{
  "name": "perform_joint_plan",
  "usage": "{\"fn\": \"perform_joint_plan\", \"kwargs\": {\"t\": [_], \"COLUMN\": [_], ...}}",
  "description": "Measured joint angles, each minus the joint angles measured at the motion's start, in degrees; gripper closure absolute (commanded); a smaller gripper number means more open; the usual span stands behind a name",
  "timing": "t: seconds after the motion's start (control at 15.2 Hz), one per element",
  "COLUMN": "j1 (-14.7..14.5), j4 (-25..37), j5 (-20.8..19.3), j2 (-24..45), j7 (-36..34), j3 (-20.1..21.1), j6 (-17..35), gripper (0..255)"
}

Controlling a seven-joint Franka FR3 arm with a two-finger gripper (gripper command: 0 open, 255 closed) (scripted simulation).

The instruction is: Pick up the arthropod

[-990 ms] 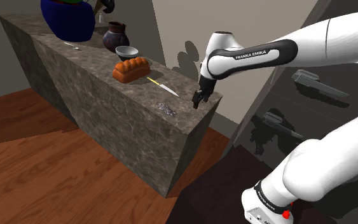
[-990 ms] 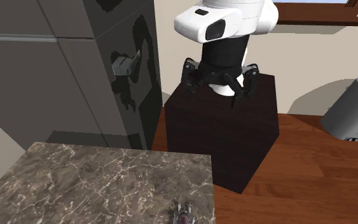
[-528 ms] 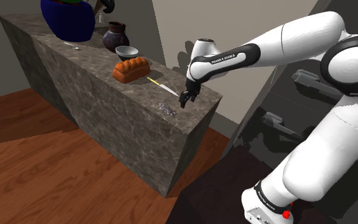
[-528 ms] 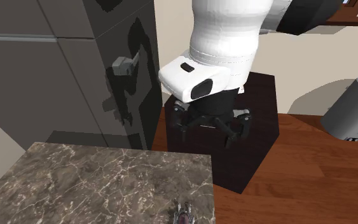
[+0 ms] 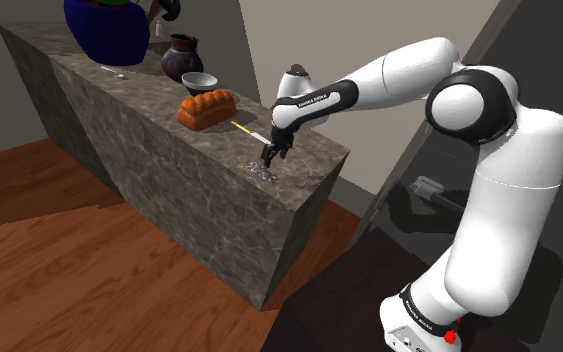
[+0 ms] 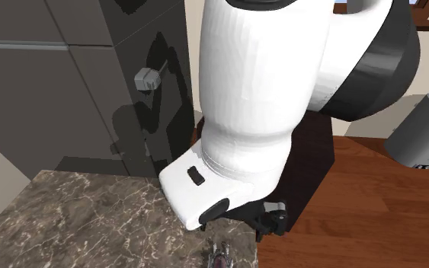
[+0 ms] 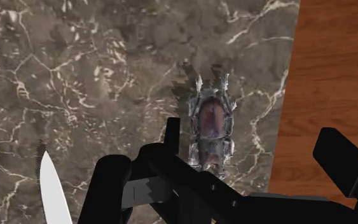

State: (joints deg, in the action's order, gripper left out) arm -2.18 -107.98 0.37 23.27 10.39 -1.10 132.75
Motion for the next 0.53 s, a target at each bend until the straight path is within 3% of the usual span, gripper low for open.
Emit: {"fn": "perform_joint_plan", "kwargs": {"t": [0.33, 0.53], "j1": [0.1, 0.0], "j4": [13.0, 15.6], "j5": [0.2, 0.2], "j2": [11.6, 14.5], "j7": [0.3, 0.3], "j3": [0.3, 0.4], "j6": [-0.3, 0.3], "gripper": [0, 0]}}
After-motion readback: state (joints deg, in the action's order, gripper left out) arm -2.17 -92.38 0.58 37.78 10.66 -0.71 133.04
